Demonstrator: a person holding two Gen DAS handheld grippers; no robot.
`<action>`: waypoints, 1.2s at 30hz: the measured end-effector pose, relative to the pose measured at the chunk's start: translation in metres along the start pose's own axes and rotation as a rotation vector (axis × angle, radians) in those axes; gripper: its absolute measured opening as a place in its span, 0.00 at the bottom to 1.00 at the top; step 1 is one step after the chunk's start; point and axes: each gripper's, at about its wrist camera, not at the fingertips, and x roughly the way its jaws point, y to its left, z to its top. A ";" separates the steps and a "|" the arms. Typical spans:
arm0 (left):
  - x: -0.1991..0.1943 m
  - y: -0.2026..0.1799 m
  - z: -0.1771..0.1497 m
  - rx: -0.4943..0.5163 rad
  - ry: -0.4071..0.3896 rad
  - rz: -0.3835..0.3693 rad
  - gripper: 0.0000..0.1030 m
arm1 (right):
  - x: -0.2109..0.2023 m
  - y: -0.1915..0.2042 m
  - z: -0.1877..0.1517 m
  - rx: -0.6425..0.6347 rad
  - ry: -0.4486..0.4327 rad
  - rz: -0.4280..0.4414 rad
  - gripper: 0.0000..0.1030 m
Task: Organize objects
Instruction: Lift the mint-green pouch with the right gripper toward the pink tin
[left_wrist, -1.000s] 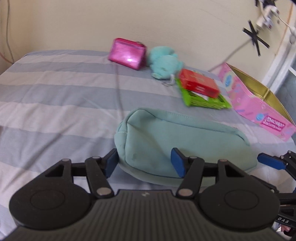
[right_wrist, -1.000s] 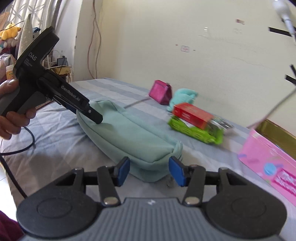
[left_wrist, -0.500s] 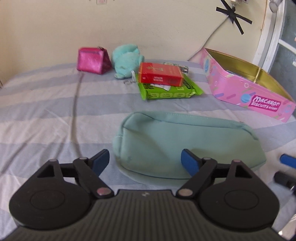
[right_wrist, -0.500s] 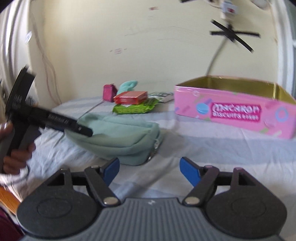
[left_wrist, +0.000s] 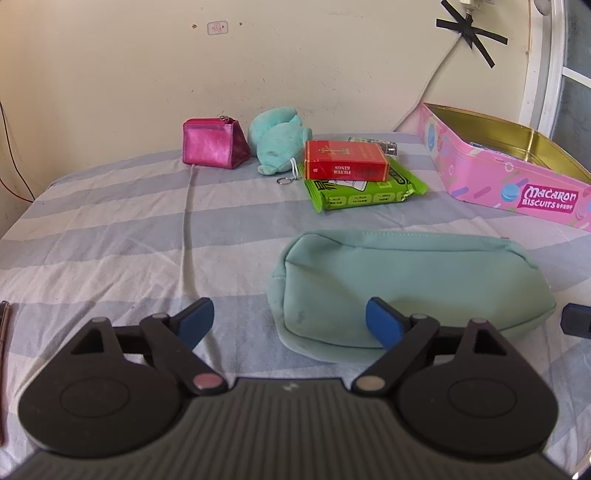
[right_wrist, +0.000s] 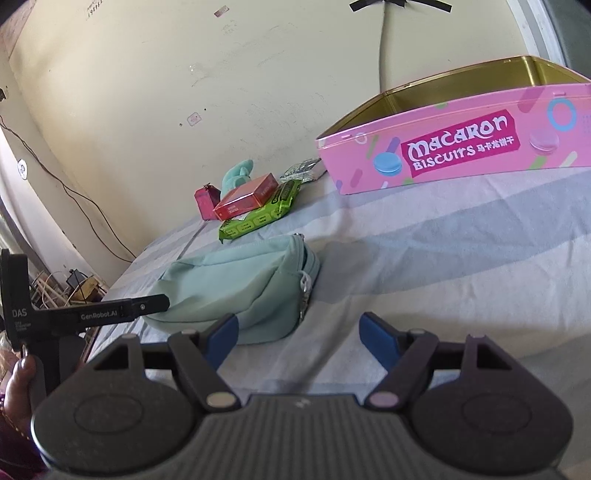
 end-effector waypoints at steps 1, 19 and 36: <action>-0.001 -0.001 0.000 -0.002 0.000 0.003 0.89 | 0.000 0.000 0.000 0.002 0.001 0.000 0.73; 0.006 -0.003 -0.003 0.003 -0.011 -0.005 0.93 | 0.026 0.022 0.003 -0.051 0.038 0.014 0.73; 0.009 -0.007 -0.004 0.001 -0.013 -0.004 0.94 | 0.027 0.031 0.006 -0.081 0.032 0.055 0.74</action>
